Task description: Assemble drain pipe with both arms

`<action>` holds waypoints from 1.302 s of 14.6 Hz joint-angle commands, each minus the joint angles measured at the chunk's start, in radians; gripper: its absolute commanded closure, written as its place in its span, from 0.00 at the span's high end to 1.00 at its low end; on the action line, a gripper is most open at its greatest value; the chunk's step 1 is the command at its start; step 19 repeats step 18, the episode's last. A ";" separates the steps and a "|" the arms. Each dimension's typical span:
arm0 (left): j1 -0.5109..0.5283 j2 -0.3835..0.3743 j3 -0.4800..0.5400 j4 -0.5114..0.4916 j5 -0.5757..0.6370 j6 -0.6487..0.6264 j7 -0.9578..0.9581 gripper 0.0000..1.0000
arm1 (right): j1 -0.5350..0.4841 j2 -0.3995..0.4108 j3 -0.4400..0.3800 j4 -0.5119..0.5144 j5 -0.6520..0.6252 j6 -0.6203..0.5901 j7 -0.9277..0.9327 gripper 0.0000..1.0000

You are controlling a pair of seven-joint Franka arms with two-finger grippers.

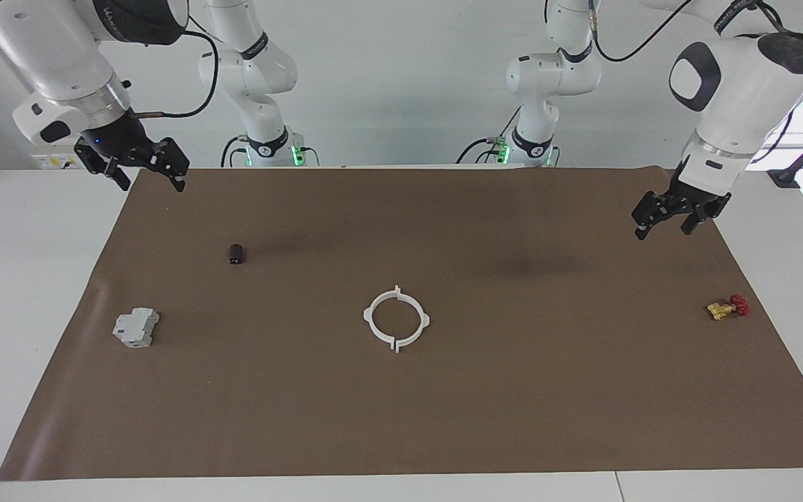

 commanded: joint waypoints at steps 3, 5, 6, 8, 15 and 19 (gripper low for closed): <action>0.016 0.068 -0.003 0.168 -0.021 -0.138 0.030 1.00 | -0.009 -0.006 0.008 0.000 0.016 0.017 -0.023 1.00; 0.031 0.059 0.000 0.160 -0.021 -0.169 0.033 1.00 | -0.009 -0.006 0.008 -0.002 0.016 0.017 -0.024 1.00; 0.043 0.051 -0.001 0.148 -0.021 -0.184 0.035 1.00 | -0.009 -0.006 0.008 -0.002 0.016 0.019 -0.024 1.00; 0.049 0.045 -0.001 0.137 -0.023 -0.189 0.036 1.00 | -0.009 -0.006 0.008 -0.002 0.016 0.019 -0.024 1.00; 0.043 0.043 -0.003 0.137 -0.023 -0.214 0.035 1.00 | -0.009 -0.006 0.008 -0.002 0.016 0.019 -0.024 1.00; 0.046 0.042 -0.003 0.134 -0.023 -0.214 0.036 1.00 | -0.009 -0.006 0.008 -0.002 0.016 0.019 -0.024 1.00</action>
